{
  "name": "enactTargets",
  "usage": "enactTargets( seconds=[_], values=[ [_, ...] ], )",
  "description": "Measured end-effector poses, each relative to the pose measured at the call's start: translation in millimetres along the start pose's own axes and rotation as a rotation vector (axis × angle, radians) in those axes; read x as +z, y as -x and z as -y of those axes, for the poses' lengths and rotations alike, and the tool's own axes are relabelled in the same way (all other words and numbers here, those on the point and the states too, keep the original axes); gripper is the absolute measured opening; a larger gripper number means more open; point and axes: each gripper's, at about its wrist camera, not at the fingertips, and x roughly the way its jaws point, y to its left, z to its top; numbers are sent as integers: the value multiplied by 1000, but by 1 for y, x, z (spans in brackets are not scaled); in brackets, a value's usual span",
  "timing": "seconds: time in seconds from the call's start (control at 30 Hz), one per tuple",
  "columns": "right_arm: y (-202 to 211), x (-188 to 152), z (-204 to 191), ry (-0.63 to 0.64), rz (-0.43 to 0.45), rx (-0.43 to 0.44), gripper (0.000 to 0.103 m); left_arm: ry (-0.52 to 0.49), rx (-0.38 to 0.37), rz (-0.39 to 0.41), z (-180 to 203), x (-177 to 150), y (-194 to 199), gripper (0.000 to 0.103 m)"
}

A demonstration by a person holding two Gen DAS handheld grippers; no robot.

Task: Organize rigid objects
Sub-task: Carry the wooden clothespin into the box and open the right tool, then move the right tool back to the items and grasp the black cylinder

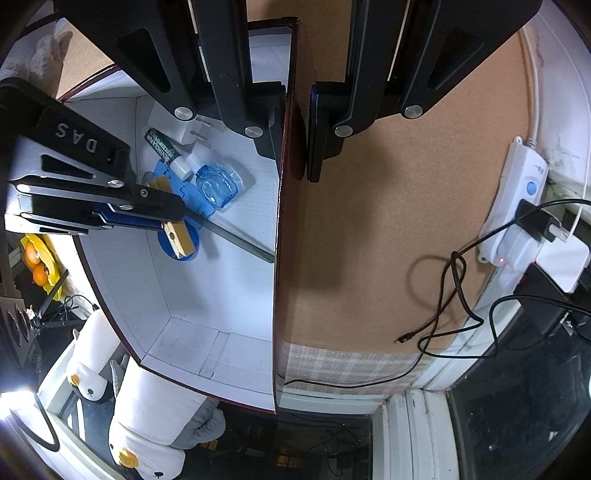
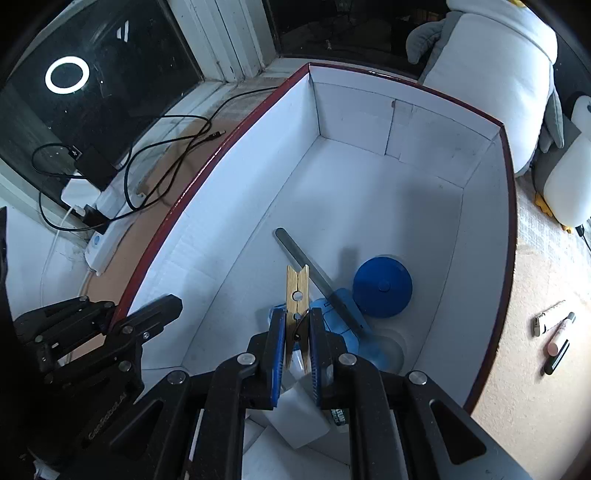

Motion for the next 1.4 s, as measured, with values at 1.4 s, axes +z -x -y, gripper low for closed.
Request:
enactTargets(
  seconds=[1.4],
  values=[
    [110, -87, 197, -404, 208, -99, 47, 4, 41, -25, -3, -18, 13, 16]
  ],
)
